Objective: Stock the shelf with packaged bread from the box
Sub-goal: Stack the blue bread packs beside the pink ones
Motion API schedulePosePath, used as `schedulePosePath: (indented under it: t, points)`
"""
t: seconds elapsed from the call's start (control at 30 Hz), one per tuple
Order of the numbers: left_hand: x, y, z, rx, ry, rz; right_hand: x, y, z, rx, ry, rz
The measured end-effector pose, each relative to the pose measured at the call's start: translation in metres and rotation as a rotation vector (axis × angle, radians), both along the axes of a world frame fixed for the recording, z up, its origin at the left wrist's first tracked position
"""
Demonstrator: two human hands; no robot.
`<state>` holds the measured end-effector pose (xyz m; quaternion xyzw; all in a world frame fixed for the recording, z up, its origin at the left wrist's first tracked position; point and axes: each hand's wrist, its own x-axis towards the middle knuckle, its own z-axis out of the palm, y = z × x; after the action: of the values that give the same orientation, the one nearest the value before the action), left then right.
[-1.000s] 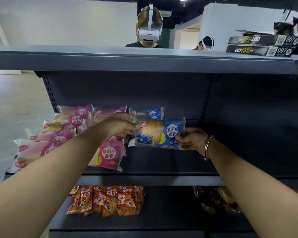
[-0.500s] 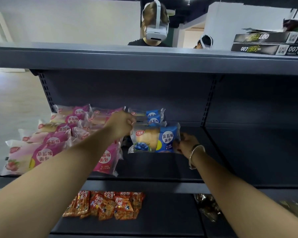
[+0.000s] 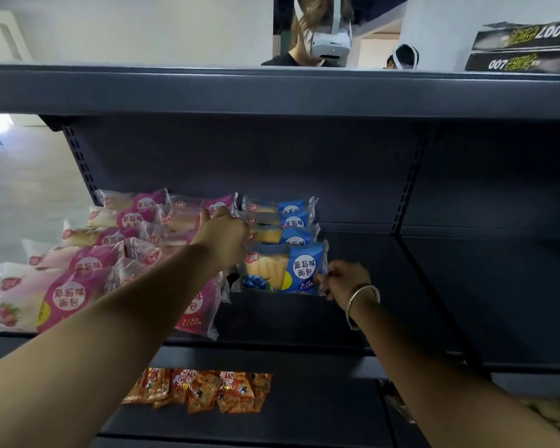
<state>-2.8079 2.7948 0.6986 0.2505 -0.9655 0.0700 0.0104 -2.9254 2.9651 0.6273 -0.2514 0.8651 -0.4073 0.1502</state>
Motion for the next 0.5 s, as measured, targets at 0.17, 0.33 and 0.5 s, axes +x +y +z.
schedulePosePath:
  t: [0.17,0.33,0.5]
  points:
    - [0.002,-0.001,0.004,0.047,-0.005,0.015,0.002,0.002,0.006,-0.009,-0.083,0.047]
    - [0.006,-0.002,0.000,0.107,0.015,0.017,0.005,-0.001,0.005,-0.060,-0.222,0.025]
    - [0.012,0.000,-0.002,0.180,-0.010,0.032,0.007,0.000,0.004,-0.067,-0.297,0.042]
